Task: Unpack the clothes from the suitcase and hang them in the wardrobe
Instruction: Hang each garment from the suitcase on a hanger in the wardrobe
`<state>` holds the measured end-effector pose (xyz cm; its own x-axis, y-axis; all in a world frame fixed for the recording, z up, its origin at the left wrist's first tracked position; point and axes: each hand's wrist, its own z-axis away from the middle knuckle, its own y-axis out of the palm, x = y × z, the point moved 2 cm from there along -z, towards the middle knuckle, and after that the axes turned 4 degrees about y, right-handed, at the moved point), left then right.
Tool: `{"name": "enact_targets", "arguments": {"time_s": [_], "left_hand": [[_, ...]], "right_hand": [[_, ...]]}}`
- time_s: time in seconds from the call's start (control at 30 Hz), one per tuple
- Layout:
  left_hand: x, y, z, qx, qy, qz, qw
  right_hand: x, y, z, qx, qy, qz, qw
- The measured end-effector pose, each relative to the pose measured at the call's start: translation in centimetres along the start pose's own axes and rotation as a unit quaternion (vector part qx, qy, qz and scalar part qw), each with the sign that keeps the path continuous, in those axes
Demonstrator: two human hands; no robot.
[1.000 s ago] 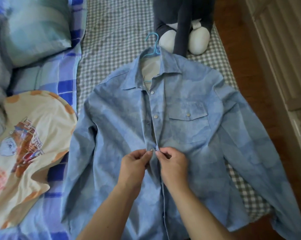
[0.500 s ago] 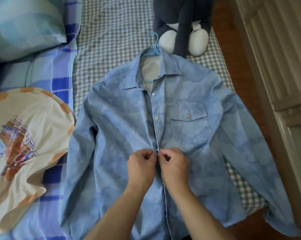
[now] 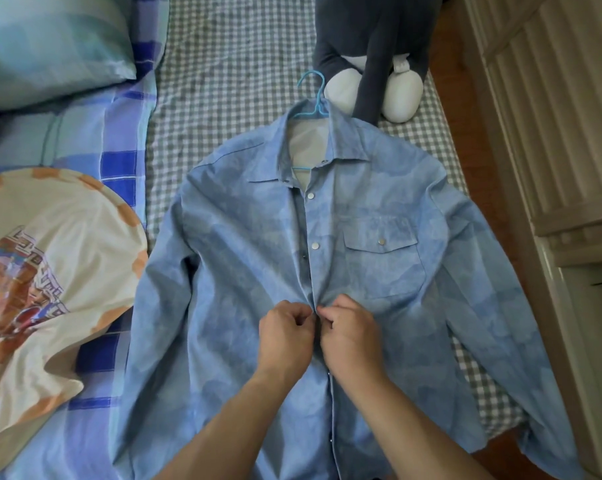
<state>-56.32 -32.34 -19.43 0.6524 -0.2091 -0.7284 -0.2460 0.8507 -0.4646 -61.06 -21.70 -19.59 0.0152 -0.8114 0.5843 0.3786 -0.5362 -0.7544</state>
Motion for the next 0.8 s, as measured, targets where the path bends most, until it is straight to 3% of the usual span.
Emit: {"name": "enact_targets", "arguments": {"time_s": [0.13, 0.2, 0.27, 0.43, 0.53, 0.63, 0.7, 0.77, 0.8], "left_hand": [[0.1, 0.5, -0.4, 0.033, -0.035, 0.018, 0.999], [-0.4, 0.8, -0.9, 0.071, -0.049, -0.031, 0.996], [-1.9, 0.0, -1.8, 0.052, -0.041, -0.071, 0.995], [-6.4, -4.3, -8.4, -0.048, 0.098, -0.086, 0.990], [-8.0, -5.9, -15.5, -0.024, 0.231, -0.286, 0.929], [-9.3, -7.1, -21.8, 0.022, 0.328, -0.508, 0.796], [-9.9, -7.5, -24.5, 0.040, 0.387, -0.572, 0.722], [-10.9, -7.6, -26.1, 0.067, 0.412, -0.567, 0.710], [-11.6, -7.5, -26.8, 0.069, 0.405, -0.546, 0.730]], "right_hand": [[-0.6, 1.0, -0.6, 0.011, 0.093, -0.046, 0.995], [-1.4, 1.4, -0.5, 0.065, 0.129, 0.002, 0.990], [-1.5, 0.6, -0.7, 0.110, 0.135, 0.057, 0.983], [1.6, -4.2, -7.3, 0.004, 0.072, 0.006, 0.997], [4.5, -5.9, -13.7, -0.025, -0.030, 0.050, 0.998], [6.8, -6.7, -19.2, -0.030, -0.097, 0.156, 0.983], [7.3, -6.1, -22.3, -0.010, -0.130, 0.225, 0.966], [7.3, -5.3, -24.4, 0.026, -0.161, 0.287, 0.944], [7.2, -5.3, -25.0, 0.037, -0.172, 0.310, 0.935]]}}
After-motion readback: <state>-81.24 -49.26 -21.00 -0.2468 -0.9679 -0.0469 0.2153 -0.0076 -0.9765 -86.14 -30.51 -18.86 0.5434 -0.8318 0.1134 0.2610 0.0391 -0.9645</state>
